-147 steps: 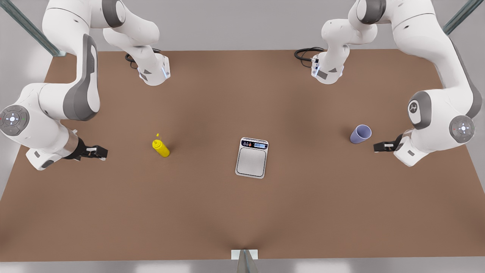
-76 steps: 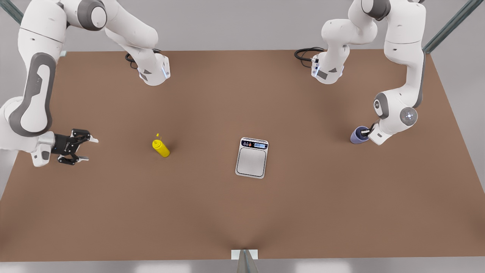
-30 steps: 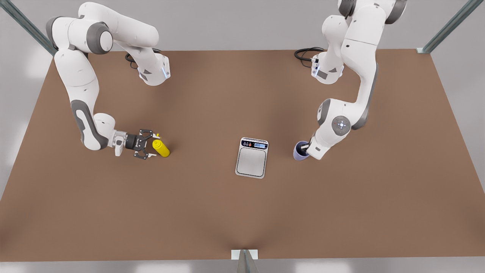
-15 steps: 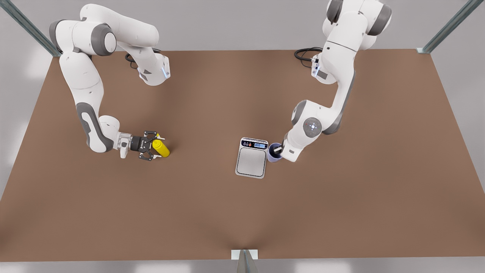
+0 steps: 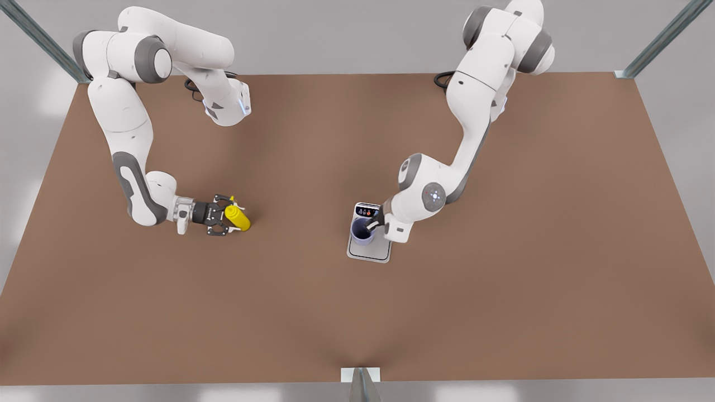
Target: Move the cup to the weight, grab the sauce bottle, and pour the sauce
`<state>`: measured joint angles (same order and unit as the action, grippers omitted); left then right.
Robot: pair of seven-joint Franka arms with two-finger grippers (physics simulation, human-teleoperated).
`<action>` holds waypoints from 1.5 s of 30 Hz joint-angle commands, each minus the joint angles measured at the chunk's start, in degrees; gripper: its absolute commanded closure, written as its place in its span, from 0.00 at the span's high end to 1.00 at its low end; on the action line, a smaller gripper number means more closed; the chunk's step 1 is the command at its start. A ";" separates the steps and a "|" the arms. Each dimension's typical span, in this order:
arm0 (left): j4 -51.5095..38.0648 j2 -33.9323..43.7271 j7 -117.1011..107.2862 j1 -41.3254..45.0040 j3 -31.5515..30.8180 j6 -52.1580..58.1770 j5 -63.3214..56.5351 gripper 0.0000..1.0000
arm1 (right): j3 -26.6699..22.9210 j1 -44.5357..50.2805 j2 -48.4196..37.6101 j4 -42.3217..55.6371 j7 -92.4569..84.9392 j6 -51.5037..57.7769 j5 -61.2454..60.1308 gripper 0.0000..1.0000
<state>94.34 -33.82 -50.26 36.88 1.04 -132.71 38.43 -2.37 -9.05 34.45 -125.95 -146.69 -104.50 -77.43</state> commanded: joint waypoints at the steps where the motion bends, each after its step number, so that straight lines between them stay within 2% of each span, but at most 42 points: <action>1: -0.12 -0.02 -2.12 -0.05 0.10 1.49 -27.09 0.21 | 0.00 -0.09 0.00 0.00 0.00 0.00 -0.09 0.68; 2: -0.21 0.24 -2.03 -0.06 0.10 1.75 -27.09 0.32 | 0.00 -0.09 0.00 0.00 0.00 0.00 0.00 0.67; 3: -0.21 0.24 -1.94 -0.06 0.10 1.75 -27.09 0.34 | 0.00 -0.09 0.00 0.09 0.00 0.00 -0.09 0.67; 7: -0.21 0.51 -1.51 -0.06 0.19 2.72 -27.71 0.34 | 0.00 0.00 0.09 0.79 0.00 0.00 -0.26 0.72; 9: -3.11 1.83 0.69 -0.32 0.90 11.06 -27.53 0.34 | 0.00 0.00 0.53 1.23 0.00 0.00 -0.35 0.73; 11: -3.81 3.41 2.79 -0.58 2.39 12.73 -26.83 0.60 | 0.00 0.00 0.53 1.23 0.00 0.00 -0.35 0.72; 12: -3.81 4.02 4.21 -0.76 3.88 14.05 -26.74 0.94 | 0.00 0.00 0.53 1.23 0.00 0.00 -0.44 0.71; 13: -3.81 4.90 5.52 -0.76 5.72 14.49 -26.74 1.00 | 0.09 0.00 0.53 1.23 0.00 0.00 -0.53 0.71; 17: -3.73 9.47 28.09 -0.76 23.12 24.59 -22.96 1.00 | 0.35 1.06 0.61 1.23 0.00 0.00 -2.37 0.69; 19: -3.73 10.61 34.61 -0.93 28.22 27.59 -22.87 1.00 | 0.27 1.06 0.61 1.23 0.00 0.00 -2.37 0.69; 21: -3.55 14.13 39.27 -8.66 25.42 29.52 -22.70 1.00 | 0.27 1.05 0.61 1.32 0.00 0.00 -2.37 0.66; 22: -3.55 15.62 41.65 -16.39 19.02 29.26 -23.58 1.00 | 0.27 0.97 0.61 1.23 0.00 0.09 -2.37 0.64; 24: -2.76 18.52 46.65 -24.64 12.61 29.34 -28.67 1.00 | 0.27 0.97 0.61 1.23 0.09 0.09 -2.37 0.63; 25: -1.09 21.42 47.63 -33.28 4.24 29.52 -33.41 1.00 | 0.27 0.88 0.61 1.23 0.09 0.09 -2.37 0.63; 27: 2.52 25.82 48.94 -32.75 4.23 28.64 -36.14 1.00 | 0.27 0.88 0.61 1.32 0.09 0.18 -2.37 0.61; 35: -3.46 23.27 47.89 -31.34 4.15 29.52 -39.31 1.00 | 0.35 0.44 0.26 1.32 1.67 0.70 -2.99 0.58; 39: -3.99 23.36 48.33 -31.34 4.67 29.52 -39.31 1.00 | -0.17 0.97 -6.94 2.55 12.04 0.00 -2.64 0.58; 42: -5.66 22.92 48.59 -31.43 4.67 29.52 -39.13 1.00 | -0.26 3.16 -13.36 4.57 19.95 -8.43 0.79 0.58; 45: -5.83 23.01 48.24 -31.52 4.76 29.44 -39.13 1.00 | -0.18 9.84 -14.41 7.29 24.78 -18.98 1.06 0.58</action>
<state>86.91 -10.77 -2.32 5.39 5.80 -103.19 -0.66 -2.56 3.56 19.65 -118.23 -119.71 -126.45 -76.34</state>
